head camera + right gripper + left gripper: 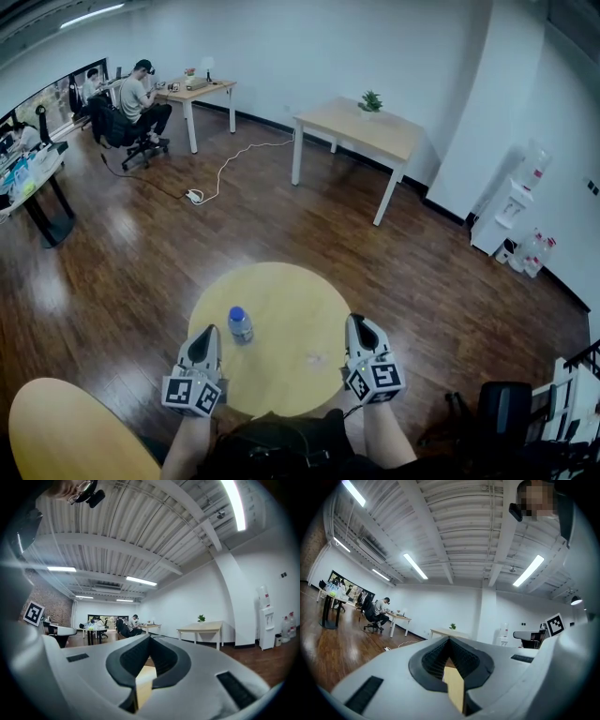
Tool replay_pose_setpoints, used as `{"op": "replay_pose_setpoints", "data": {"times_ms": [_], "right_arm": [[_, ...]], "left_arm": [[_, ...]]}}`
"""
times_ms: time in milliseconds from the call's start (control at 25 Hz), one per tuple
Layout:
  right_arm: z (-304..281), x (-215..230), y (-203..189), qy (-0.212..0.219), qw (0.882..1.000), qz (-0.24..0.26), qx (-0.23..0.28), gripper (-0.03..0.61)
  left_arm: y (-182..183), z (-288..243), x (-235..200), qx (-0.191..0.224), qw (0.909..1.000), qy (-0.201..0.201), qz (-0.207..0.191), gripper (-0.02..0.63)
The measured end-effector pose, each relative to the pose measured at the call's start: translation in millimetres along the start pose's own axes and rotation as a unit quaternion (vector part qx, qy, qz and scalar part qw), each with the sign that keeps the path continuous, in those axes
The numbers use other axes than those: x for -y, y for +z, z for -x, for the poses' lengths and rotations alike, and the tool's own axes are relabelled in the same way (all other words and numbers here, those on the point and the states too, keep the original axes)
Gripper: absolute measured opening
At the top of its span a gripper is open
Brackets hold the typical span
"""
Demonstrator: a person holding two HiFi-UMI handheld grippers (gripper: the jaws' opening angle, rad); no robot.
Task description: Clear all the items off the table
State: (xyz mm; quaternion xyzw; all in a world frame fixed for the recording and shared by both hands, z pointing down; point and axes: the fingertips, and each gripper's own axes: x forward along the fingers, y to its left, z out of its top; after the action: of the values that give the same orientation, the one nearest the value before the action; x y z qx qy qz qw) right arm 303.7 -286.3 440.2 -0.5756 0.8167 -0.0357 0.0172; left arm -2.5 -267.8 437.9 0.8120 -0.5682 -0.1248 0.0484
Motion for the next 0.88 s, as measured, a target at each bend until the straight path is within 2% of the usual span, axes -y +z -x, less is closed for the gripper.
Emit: {"op": "replay_pose_setpoints", "data": {"times_ms": [440,880], "right_arm": [[-17.7,-23.7,0.4,0.022,1.0,0.008,-0.01,0.002],[-14.0,-16.7,-5.5,0.007,1.0,0.007,-0.018,0.002]], "left_arm": [[7.4,13.9,-24.3,0.002,0.9998,0.021,-0.001,0.0],[5.8,11.8,-28.8,0.0,0.9998,0.02,-0.001,0.0]]}}
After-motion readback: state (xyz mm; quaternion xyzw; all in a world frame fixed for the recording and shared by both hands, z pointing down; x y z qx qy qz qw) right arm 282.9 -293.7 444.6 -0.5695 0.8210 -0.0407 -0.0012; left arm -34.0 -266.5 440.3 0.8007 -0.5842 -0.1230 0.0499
